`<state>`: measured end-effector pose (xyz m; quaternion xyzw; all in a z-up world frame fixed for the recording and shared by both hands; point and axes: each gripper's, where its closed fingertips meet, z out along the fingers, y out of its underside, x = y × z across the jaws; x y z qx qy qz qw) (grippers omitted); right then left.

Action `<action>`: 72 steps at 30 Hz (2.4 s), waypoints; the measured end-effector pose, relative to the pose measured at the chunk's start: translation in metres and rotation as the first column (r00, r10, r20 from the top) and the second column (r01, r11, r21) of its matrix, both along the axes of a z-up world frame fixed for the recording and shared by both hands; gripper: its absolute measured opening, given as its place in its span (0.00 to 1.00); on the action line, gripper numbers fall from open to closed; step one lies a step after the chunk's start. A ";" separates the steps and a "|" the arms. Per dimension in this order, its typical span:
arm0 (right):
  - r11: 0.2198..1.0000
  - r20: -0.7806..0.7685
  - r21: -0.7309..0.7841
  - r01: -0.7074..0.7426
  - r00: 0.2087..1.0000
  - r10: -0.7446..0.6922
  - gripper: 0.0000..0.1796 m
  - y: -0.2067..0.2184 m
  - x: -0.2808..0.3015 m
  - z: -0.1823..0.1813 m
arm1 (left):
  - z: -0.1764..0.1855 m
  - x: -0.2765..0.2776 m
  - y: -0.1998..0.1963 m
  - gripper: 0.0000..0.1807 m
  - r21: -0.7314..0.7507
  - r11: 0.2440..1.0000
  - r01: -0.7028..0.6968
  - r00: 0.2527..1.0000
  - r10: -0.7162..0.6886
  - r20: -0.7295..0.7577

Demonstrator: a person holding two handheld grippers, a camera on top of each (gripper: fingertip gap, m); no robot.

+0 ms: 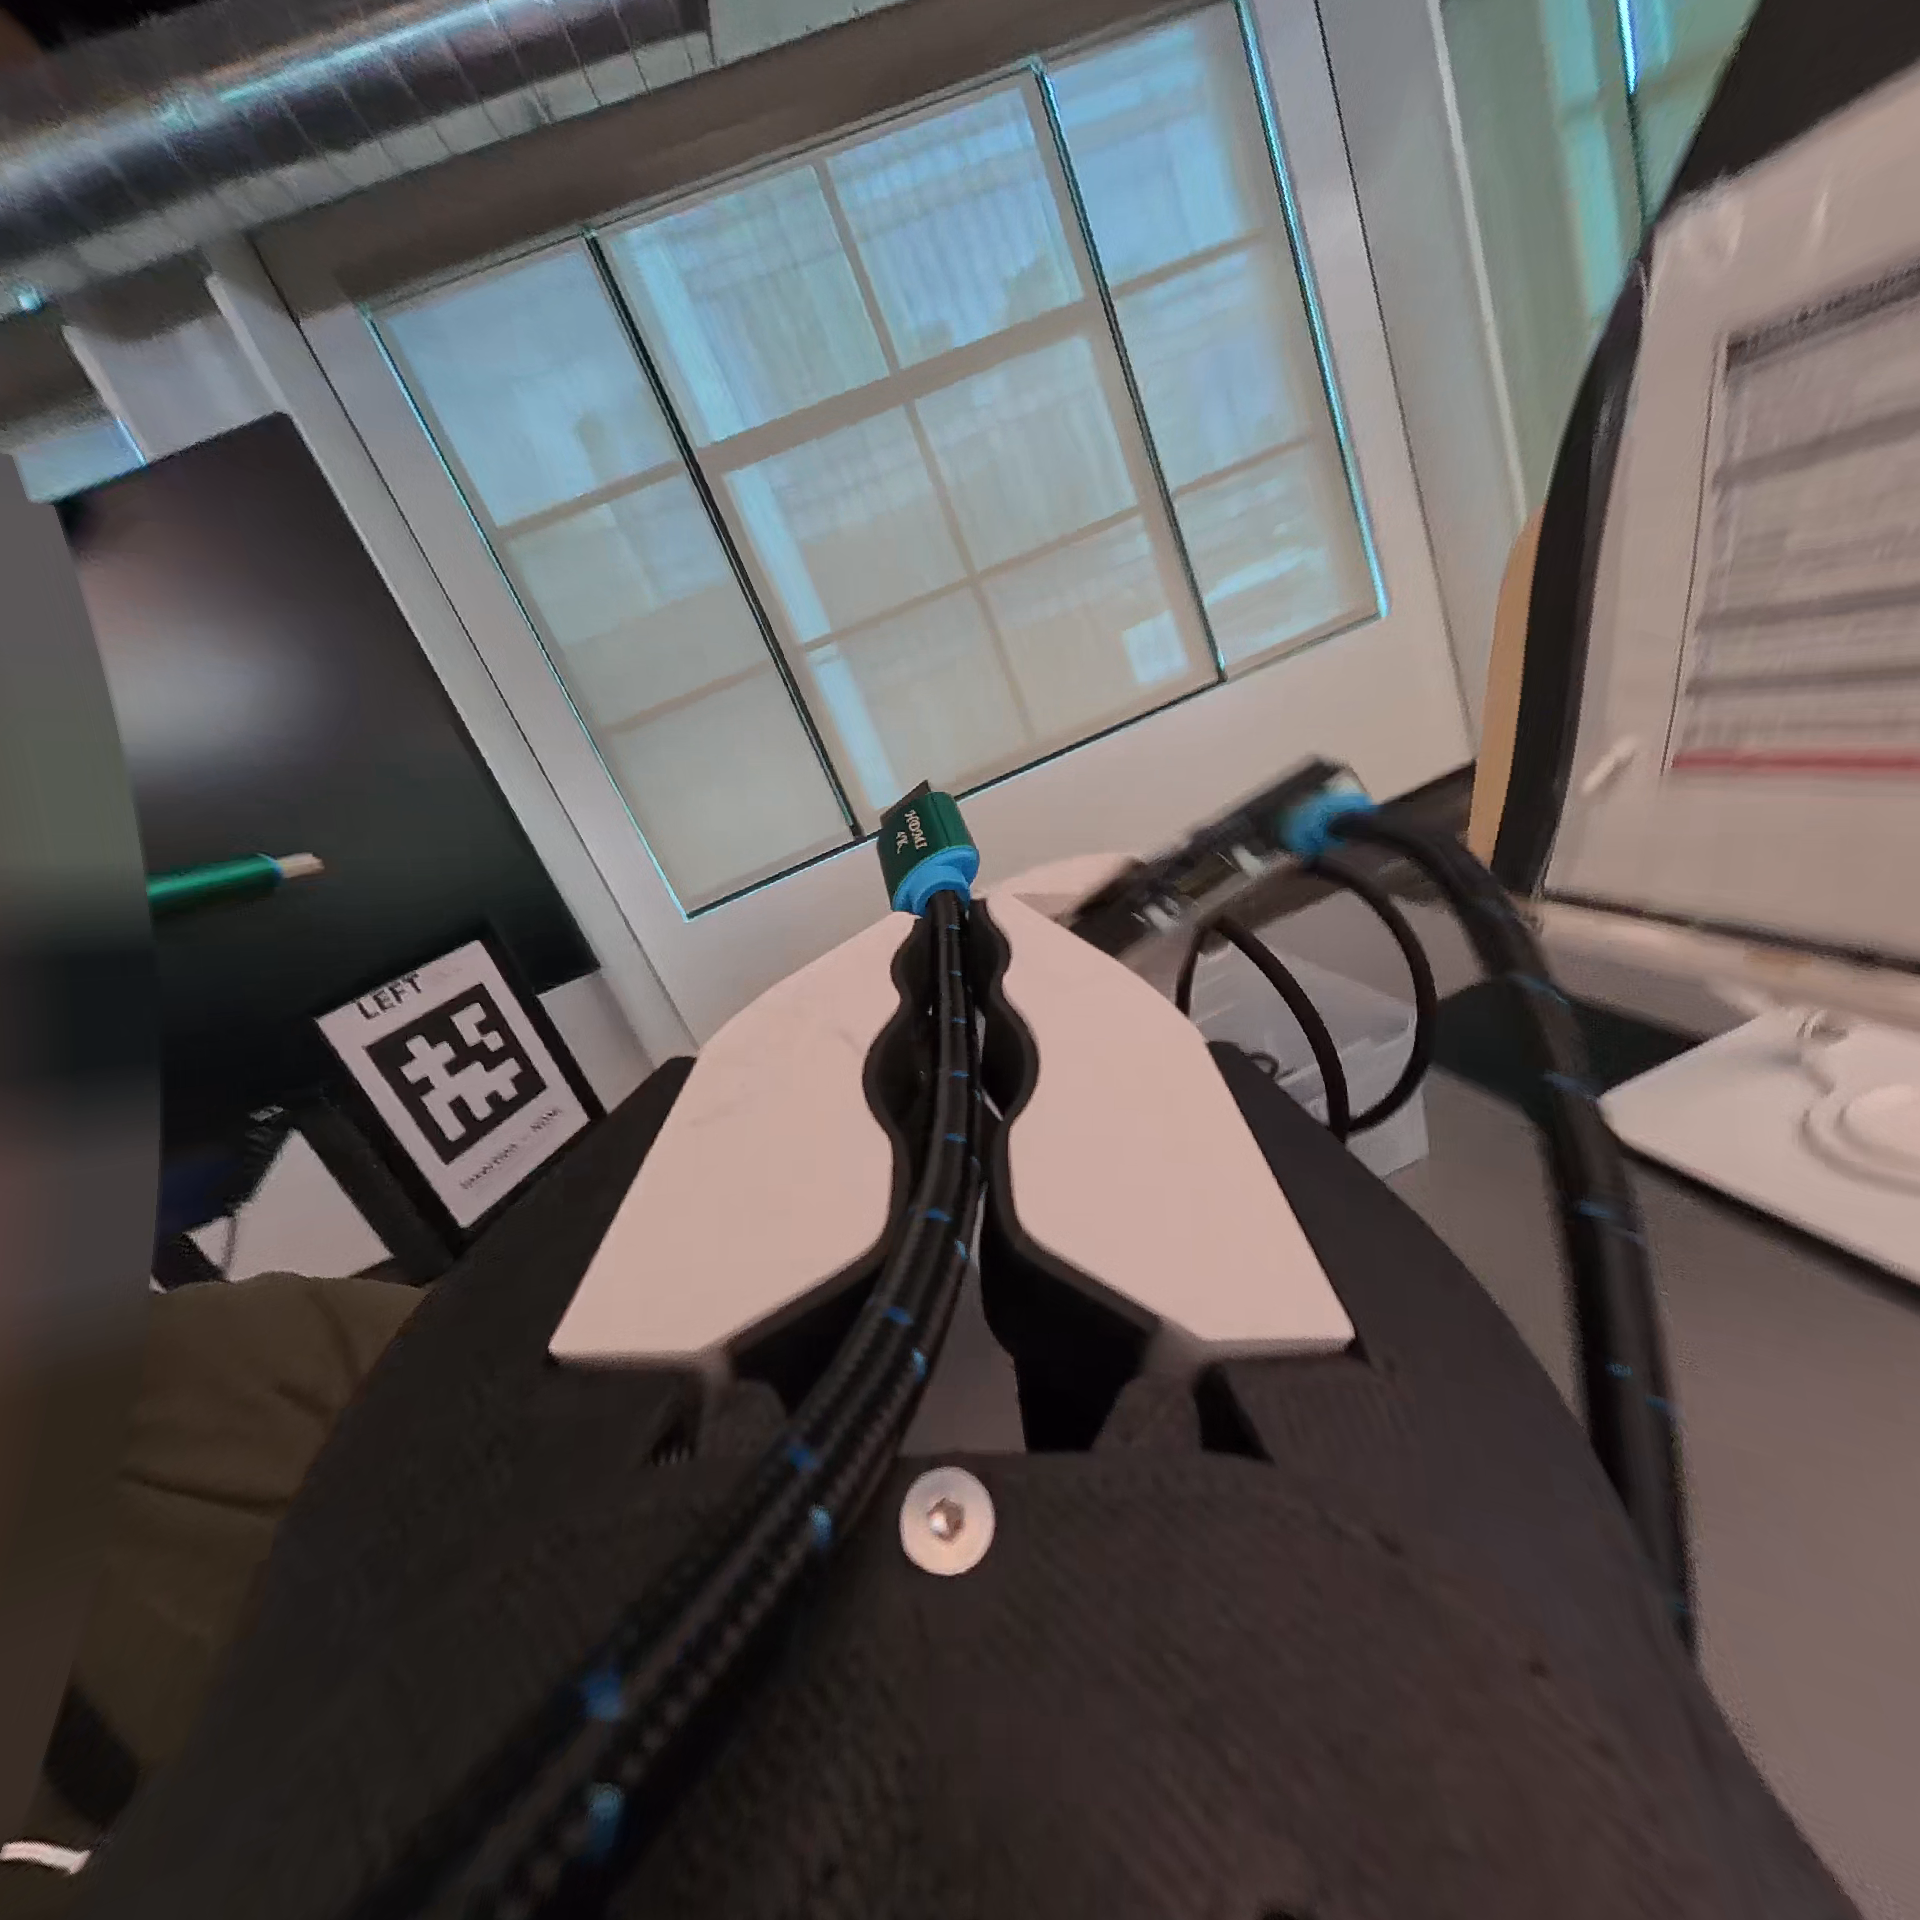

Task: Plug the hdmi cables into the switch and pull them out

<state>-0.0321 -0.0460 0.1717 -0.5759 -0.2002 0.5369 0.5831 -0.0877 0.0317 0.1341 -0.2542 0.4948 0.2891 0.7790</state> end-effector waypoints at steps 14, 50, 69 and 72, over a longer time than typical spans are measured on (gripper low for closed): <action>0.989 0.085 -0.120 0.088 0.993 -0.078 0.04 0.036 0.015 -0.036 | -0.001 0.009 -0.017 0.12 0.088 0.995 0.052 0.998 -0.050 -0.035; 0.974 0.476 -0.214 0.070 0.879 0.042 0.04 -0.009 0.062 -0.075 | -0.040 0.066 -0.085 0.11 0.064 0.941 0.331 0.923 -0.308 -0.232; 0.983 0.518 -0.180 0.034 0.853 0.065 0.04 -0.015 0.068 -0.081 | -0.047 0.074 -0.095 0.11 0.049 0.933 0.357 0.912 -0.337 -0.234; 0.986 0.528 -0.163 0.036 0.848 0.056 0.04 -0.014 0.068 -0.081 | -0.047 0.074 -0.095 0.11 0.045 0.933 0.357 0.912 -0.338 -0.233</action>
